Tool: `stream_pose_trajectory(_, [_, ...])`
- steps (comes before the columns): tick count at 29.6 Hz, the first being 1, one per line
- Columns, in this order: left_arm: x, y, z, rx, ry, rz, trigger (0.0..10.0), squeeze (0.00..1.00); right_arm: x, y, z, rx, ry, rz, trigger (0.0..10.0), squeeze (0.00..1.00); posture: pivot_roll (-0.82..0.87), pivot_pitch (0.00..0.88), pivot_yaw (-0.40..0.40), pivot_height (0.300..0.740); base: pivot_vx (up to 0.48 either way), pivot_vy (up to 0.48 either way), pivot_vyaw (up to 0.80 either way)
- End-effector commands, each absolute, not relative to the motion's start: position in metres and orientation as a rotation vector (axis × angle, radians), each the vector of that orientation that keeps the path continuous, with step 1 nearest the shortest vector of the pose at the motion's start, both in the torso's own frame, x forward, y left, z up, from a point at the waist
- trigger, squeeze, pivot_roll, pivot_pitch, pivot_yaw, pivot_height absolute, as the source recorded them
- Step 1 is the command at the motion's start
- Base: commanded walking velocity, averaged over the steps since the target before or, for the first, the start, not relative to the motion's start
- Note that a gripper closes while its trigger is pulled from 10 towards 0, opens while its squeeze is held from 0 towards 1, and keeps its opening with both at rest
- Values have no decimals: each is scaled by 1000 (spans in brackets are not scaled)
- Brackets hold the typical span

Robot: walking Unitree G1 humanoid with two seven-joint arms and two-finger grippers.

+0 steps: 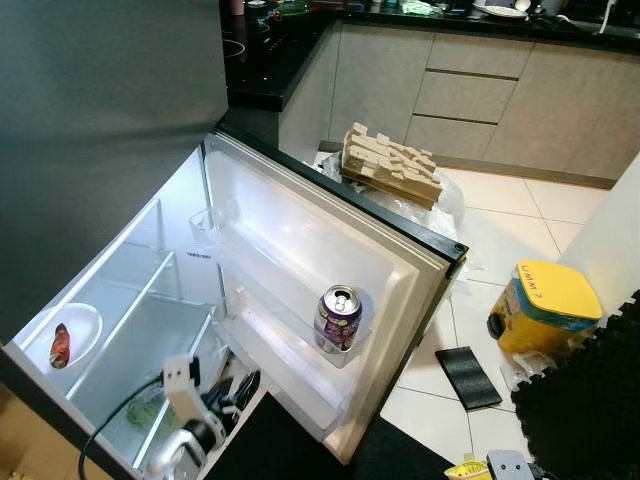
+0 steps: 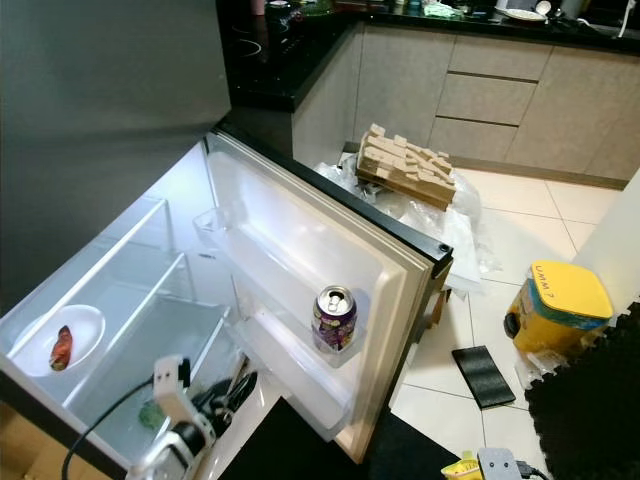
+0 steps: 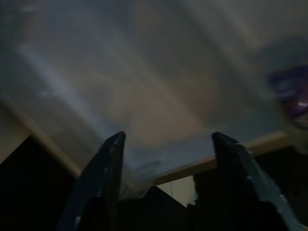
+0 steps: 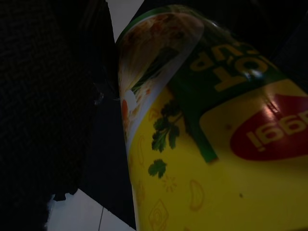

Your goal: Restocking fridge

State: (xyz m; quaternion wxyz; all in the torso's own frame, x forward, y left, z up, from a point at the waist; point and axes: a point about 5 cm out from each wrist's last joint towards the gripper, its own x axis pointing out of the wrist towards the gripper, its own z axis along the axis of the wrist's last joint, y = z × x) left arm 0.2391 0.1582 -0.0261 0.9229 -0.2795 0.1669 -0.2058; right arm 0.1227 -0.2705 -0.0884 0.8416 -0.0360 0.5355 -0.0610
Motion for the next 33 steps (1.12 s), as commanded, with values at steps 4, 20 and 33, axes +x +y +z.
stream_pose_trajectory(4, [243,133,-23,-544,365,-549,0,0,123,-272,-88,-78,1129,-134,10000,0,-68,0,-38,740,0,0,0])
stream_pose_trajectory(20, [256,74,-1,-519,357,-889,10000,0,121,-274,-88,-73,1129,-144,10000,0,-79,0,-36,740,0,0,0])
stream_pose_trajectory(33, [274,40,25,-491,259,-949,10000,0,121,-274,-88,-73,1127,-145,10000,0,-87,0,-36,740,0,0,0])
